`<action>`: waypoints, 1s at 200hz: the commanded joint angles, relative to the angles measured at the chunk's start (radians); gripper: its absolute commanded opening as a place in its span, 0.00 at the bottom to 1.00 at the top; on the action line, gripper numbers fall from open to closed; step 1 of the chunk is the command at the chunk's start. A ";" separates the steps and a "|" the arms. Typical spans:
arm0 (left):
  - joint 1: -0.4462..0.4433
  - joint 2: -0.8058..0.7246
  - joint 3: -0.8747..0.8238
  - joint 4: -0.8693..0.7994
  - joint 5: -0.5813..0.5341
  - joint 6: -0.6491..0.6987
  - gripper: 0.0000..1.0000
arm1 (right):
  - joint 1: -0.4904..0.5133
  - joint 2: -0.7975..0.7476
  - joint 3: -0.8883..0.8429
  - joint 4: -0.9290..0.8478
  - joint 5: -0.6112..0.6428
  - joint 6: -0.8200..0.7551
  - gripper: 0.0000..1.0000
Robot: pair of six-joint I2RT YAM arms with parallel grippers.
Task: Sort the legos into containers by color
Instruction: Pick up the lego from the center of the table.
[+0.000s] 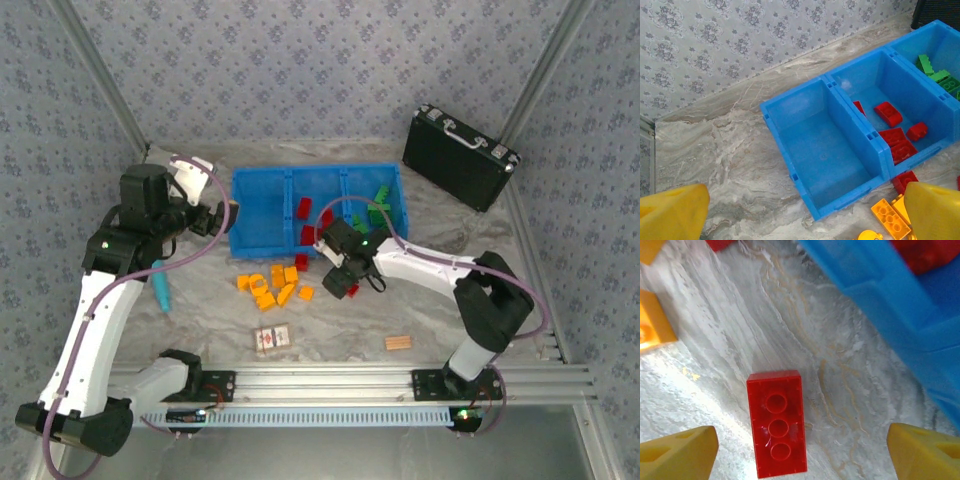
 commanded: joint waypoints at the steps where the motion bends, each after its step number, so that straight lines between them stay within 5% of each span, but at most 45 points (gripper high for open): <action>1: 0.000 0.002 0.035 -0.003 0.019 -0.009 1.00 | -0.002 0.035 -0.022 0.024 -0.008 0.028 0.81; 148: -0.003 0.022 0.075 -0.032 0.020 -0.010 1.00 | 0.046 0.121 -0.061 0.072 0.024 0.028 0.35; 200: -0.004 0.014 0.038 -0.035 0.013 -0.044 1.00 | 0.059 0.069 0.037 0.000 0.049 -0.032 0.30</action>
